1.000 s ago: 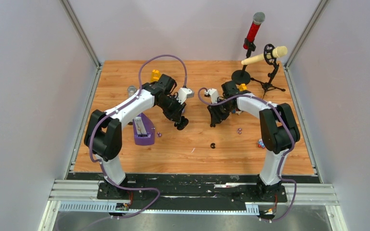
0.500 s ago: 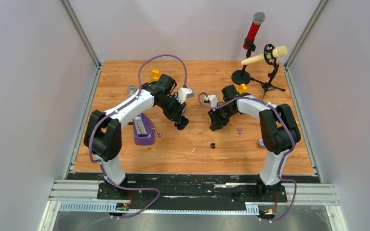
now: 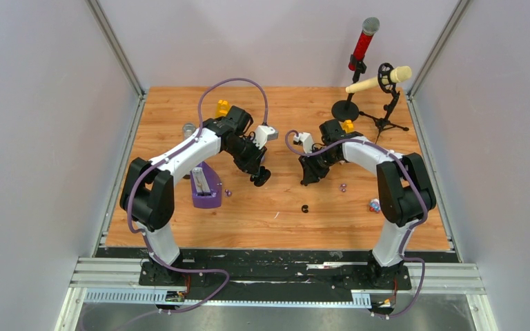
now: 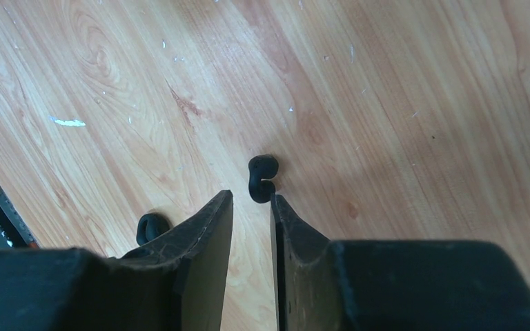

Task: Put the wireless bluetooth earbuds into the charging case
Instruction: Pick up the earbud from the center of the board.

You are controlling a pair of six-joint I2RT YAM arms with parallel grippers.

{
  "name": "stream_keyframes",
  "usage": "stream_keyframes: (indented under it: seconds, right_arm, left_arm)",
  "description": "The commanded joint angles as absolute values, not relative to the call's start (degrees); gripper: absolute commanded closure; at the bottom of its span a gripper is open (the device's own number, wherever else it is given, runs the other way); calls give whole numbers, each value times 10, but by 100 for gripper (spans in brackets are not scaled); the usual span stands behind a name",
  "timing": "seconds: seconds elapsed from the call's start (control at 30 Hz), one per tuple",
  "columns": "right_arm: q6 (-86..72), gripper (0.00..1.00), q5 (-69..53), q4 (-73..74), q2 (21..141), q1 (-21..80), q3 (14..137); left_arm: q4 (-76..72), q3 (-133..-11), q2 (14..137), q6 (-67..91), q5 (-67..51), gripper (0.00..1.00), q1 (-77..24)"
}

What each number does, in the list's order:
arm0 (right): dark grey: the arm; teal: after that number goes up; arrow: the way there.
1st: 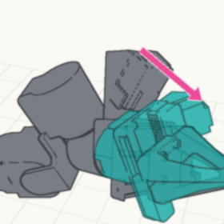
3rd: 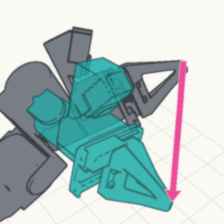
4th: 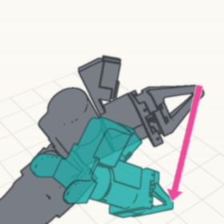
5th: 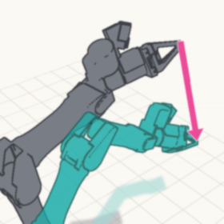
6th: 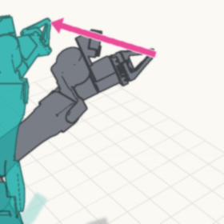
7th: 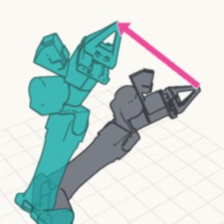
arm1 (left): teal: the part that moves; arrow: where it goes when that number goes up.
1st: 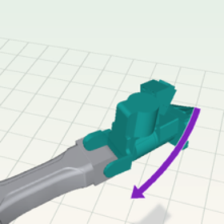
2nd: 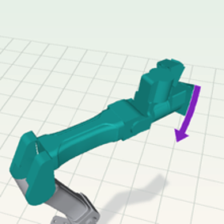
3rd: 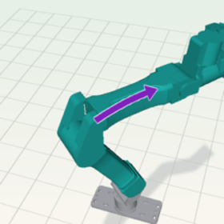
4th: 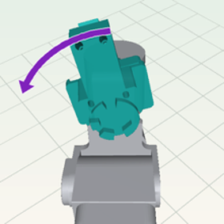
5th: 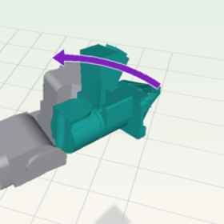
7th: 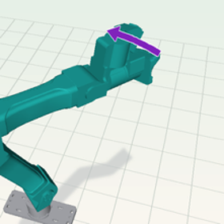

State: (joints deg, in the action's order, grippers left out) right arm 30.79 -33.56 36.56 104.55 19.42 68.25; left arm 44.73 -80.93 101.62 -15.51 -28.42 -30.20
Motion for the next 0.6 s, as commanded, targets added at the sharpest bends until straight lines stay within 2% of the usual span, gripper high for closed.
stream_keyframes:
  seconds: [0.0,0.57]
  right_arm:
    - [313,72,-349,351,1038,193,688]
    - [306,72,-321,329,1049,210,691]
  left_arm:
    - [439,-810,987,-150,-298,83,-299]
    - [443,-813,994,-151,-304,83,-300]
